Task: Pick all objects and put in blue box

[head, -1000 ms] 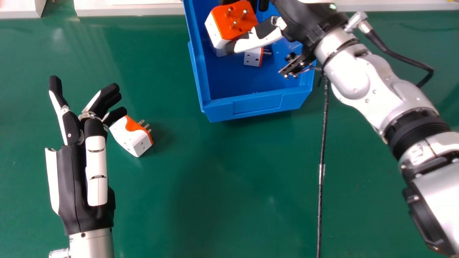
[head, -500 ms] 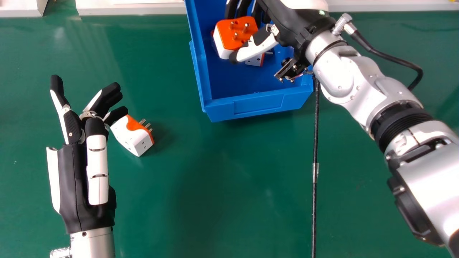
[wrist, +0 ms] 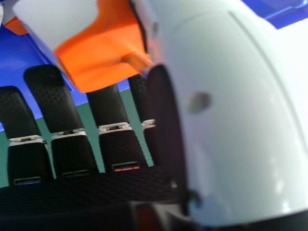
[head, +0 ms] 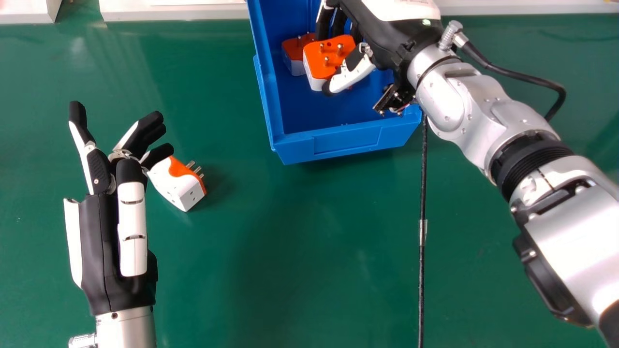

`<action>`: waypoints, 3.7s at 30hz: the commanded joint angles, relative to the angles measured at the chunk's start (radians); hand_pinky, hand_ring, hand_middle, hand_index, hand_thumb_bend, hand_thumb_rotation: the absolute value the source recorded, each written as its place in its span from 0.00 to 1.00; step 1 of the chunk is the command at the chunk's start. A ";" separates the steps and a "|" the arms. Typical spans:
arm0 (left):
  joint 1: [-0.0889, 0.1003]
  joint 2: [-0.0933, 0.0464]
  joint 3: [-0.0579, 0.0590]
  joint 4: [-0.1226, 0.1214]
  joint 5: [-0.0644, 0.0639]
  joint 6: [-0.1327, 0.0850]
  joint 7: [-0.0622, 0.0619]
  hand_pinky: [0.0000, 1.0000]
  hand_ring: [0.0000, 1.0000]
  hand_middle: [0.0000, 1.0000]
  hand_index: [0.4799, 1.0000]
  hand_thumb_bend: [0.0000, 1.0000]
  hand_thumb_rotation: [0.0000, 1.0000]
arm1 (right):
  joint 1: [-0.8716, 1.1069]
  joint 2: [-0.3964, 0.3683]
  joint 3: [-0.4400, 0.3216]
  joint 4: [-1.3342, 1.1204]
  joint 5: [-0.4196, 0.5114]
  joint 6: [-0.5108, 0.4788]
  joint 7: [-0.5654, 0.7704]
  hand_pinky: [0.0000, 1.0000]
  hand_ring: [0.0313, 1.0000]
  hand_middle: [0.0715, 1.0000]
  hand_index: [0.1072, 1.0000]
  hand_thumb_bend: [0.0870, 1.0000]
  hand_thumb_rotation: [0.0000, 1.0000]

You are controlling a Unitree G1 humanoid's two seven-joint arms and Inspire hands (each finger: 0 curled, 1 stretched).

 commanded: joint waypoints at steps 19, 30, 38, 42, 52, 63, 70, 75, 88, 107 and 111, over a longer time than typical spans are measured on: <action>0.017 -0.003 -0.011 -0.028 0.006 -0.020 -0.003 0.76 0.82 0.82 0.58 0.48 0.88 | -0.142 0.023 0.031 0.021 -0.036 0.114 -0.090 0.43 0.40 0.46 0.43 0.47 0.00; 0.007 -0.005 -0.007 -0.008 0.012 -0.037 0.000 0.76 0.82 0.81 0.58 0.47 0.88 | -0.144 0.025 -0.048 0.022 0.052 0.136 0.130 0.71 0.77 0.79 0.78 0.98 0.11; 0.016 -0.002 -0.007 -0.021 0.014 -0.032 0.001 0.76 0.82 0.81 0.58 0.48 0.88 | -0.149 0.027 -0.031 0.020 0.028 0.156 0.201 0.86 0.97 0.99 0.96 1.00 0.27; 0.012 0.000 -0.007 -0.014 0.012 -0.033 -0.002 0.76 0.82 0.81 0.58 0.48 0.88 | -0.148 0.022 -0.019 0.018 0.015 0.145 0.188 0.90 1.00 1.00 0.99 1.00 0.34; 0.017 -0.001 -0.010 -0.028 0.014 -0.021 0.000 0.76 0.82 0.81 0.58 0.47 0.88 | -0.147 0.018 0.010 0.019 -0.002 0.139 0.159 0.95 1.00 1.00 1.00 1.00 0.41; 0.008 -0.001 -0.008 -0.014 0.019 -0.027 0.002 0.75 0.82 0.81 0.58 0.48 0.88 | -0.155 0.016 0.011 0.017 0.002 0.137 0.161 0.95 1.00 1.00 1.00 1.00 0.41; 0.012 -0.006 -0.007 -0.024 0.031 -0.028 0.013 0.75 0.82 0.81 0.58 0.48 0.88 | -0.123 0.012 -0.031 0.000 0.048 0.052 0.091 0.69 0.79 0.82 0.79 1.00 0.29; 0.015 -0.005 -0.005 -0.030 0.030 -0.022 0.020 0.75 0.82 0.81 0.58 0.48 0.88 | -0.066 -0.001 -0.087 -0.022 0.099 -0.067 0.056 0.57 0.66 0.71 0.74 0.95 0.22; 0.005 -0.002 0.018 -0.031 0.052 -0.027 0.061 0.76 0.82 0.82 0.58 0.48 0.89 | 0.195 -0.116 -0.150 -0.197 0.190 -0.361 0.020 0.65 0.75 0.78 0.78 0.95 0.26; 0.010 0.013 0.013 -0.033 0.050 -0.017 0.051 0.76 0.82 0.82 0.58 0.47 0.89 | 0.251 -0.126 -0.103 -0.264 0.186 -0.412 -0.033 0.64 0.74 0.79 0.80 0.96 0.26; 0.011 0.016 0.012 -0.029 0.047 -0.018 0.047 0.76 0.82 0.82 0.58 0.47 0.89 | 0.231 -0.125 -0.104 -0.253 0.186 -0.399 -0.039 0.64 0.74 0.80 0.81 0.96 0.26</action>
